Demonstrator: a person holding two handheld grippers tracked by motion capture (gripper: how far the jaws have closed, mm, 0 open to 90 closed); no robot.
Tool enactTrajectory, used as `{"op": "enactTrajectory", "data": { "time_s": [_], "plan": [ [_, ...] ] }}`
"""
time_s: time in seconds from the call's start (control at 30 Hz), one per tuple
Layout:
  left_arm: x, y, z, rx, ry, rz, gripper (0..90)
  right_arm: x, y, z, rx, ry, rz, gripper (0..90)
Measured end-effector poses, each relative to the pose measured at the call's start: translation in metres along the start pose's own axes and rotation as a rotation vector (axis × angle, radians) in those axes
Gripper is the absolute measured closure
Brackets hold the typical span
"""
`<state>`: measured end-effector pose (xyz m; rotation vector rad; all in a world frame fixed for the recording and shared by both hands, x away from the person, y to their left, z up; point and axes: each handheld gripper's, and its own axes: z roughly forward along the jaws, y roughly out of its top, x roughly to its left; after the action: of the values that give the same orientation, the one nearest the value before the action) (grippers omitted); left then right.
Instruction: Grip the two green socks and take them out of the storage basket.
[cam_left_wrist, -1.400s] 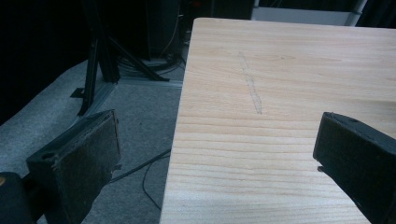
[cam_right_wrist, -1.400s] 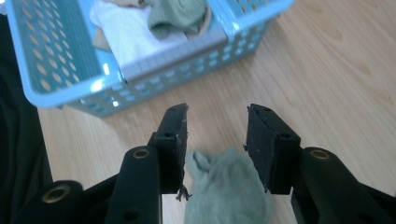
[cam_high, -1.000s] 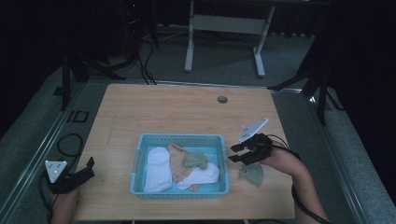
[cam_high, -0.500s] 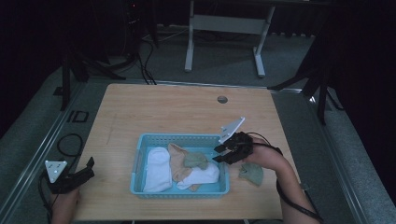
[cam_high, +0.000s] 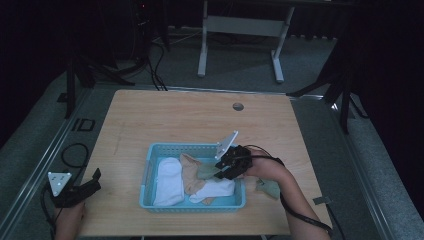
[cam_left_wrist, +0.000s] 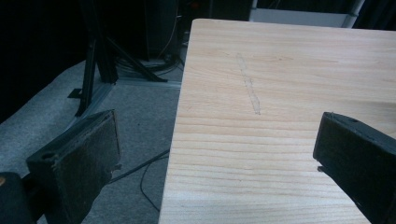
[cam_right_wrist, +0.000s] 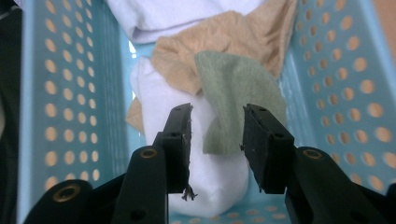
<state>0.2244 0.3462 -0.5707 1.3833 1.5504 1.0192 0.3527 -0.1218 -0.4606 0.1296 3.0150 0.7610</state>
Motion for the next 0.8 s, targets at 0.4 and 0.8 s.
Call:
{"op": "enactTrajectory", "data": {
  "time_s": [0.4,0.8],
  "plan": [
    [0.0,0.0,0.0,0.001,-0.003,-0.002,0.4,-0.004,0.005,0.032,0.059,0.007,-0.011,61.8],
    [0.0,0.0,0.0,0.0,-0.002,0.0,0.4,-0.003,0.006,0.038,0.095,-0.007,-0.027,84.8]
  ]
}}
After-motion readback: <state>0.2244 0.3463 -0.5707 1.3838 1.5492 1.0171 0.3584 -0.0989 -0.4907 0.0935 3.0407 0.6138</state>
